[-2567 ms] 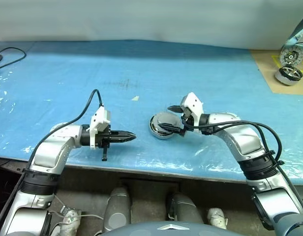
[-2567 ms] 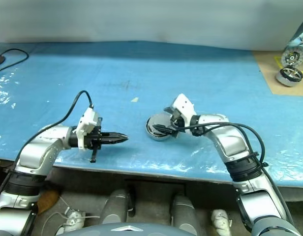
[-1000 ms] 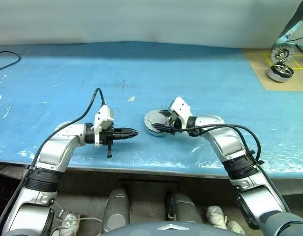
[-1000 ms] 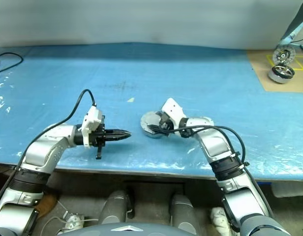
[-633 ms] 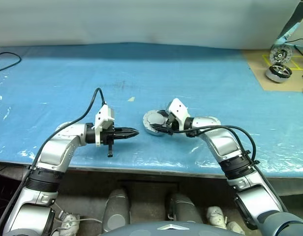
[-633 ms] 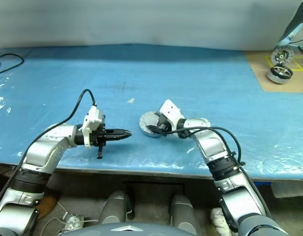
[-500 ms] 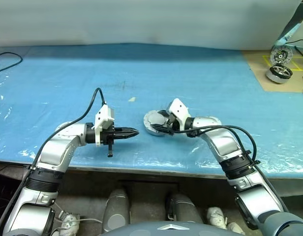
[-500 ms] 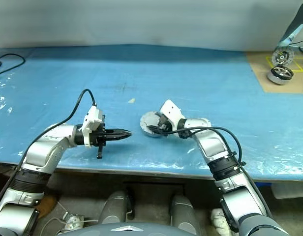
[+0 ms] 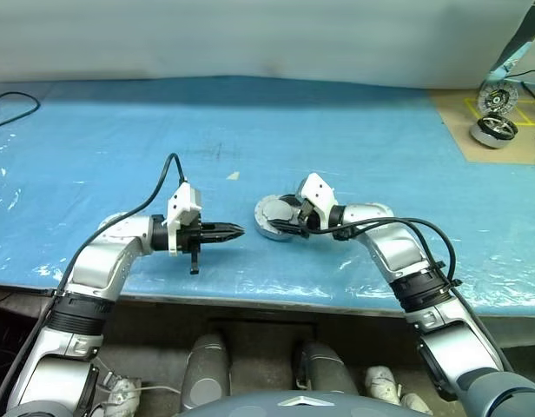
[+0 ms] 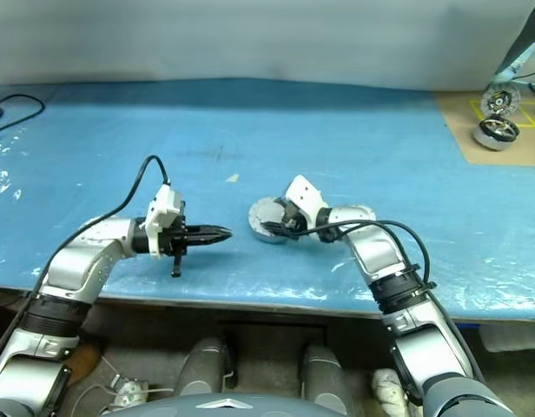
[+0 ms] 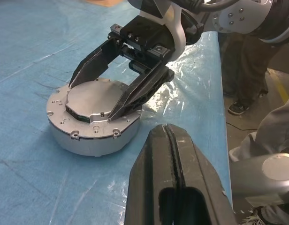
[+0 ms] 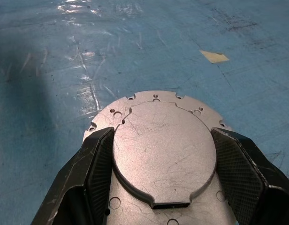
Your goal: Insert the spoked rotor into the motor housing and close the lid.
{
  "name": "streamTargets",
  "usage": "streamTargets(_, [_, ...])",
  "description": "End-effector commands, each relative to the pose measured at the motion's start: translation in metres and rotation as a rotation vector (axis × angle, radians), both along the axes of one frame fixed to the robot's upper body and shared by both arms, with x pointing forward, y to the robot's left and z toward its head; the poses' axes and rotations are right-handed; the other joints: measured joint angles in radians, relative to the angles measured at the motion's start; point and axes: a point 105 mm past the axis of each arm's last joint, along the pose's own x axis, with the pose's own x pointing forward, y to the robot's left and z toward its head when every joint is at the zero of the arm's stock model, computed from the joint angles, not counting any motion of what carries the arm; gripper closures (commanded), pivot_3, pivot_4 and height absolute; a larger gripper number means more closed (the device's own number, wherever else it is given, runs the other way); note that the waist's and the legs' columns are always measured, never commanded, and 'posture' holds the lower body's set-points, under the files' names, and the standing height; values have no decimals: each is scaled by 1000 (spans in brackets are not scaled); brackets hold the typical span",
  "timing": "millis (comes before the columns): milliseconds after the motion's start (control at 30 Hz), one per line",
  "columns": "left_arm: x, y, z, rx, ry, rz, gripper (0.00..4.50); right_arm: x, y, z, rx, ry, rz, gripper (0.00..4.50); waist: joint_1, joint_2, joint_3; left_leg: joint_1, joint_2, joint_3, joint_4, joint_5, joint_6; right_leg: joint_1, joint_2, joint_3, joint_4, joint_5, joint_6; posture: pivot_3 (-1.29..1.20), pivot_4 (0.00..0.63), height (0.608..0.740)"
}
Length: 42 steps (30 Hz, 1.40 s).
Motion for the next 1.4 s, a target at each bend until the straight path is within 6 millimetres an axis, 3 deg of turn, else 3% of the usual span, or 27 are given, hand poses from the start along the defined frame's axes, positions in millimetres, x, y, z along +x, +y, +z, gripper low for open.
streamTargets(33, [-2, -4, 11, -11, -40, -25, 4500, -4, -13, -45, -129, 99, -47, 1573, 0, 0, 0, 1, 0, 0, 0, 0, 0, 1, 0, 0, 0, 0, 0, 0, 150, 740])
streamTargets(333, [-2, -5, 13, -13, -39, -17, 4500, -1, -21, -69, -194, 126, -142, 1573, -1, -2, -2, 14, 0, 0, -5, -2, 3, 7, 0, 3, 0, -5, 8, 0, 150, 740])
streamTargets(467, [1, -6, 12, -12, -36, -13, 4500, -8, -20, -74, -203, 154, -124, 1573, 0, -2, -3, 23, -2, 0, -13, -3, 3, 9, -1, 4, -5, -5, 9, 0, 150, 740])
streamTargets(667, [37, -9, 1, -4, -86, 143, 4500, -30, -11, -60, -142, 202, -7, 1573, 10, -5, -8, 23, -7, 0, -21, -3, 3, 10, -2, 6, -12, -5, 9, 0, 150, 740])
streamTargets(800, [50, -17, -13, -39, -51, 187, 4500, -42, -14, -61, -152, 234, 40, 1573, 7, -8, -14, 19, -8, 1, -20, -3, 3, 13, -2, 7, -12, -5, 5, 0, 150, 740])
streamTargets(933, [44, -31, -30, -5, -46, 123, 4500, -39, -18, -57, -145, 228, 20, 1573, 5, -13, -19, 8, -9, -2, -20, -2, -4, 4, 0, 5, -11, -6, 7, 0, 150, 740])
streamTargets(1033, [40, -36, -32, -12, -43, 86, 4500, -37, -19, -57, -146, 223, 1, 1573, 5, -13, -19, 5, -7, -3, -20, -3, -4, 1, 1, 1, -11, -7, 6, 0, 150, 740])
streamTargets(1267, [38, -34, -58, 121, -48, 65, 4500, -36, -20, -56, -152, 200, -11, 1573, 10, -12, -20, 13, -5, -3, -20, -7, -4, 11, -1, -1, -12, -12, 1, 0, 150, 740])
streamTargets(1400, [40, -28, -62, 127, -46, 81, 4500, -35, -21, -55, -143, 197, -19, 1573, 12, -12, -20, 22, -5, -2, -21, -8, -4, 20, -2, 0, -13, -13, 3, 0, 150, 740])
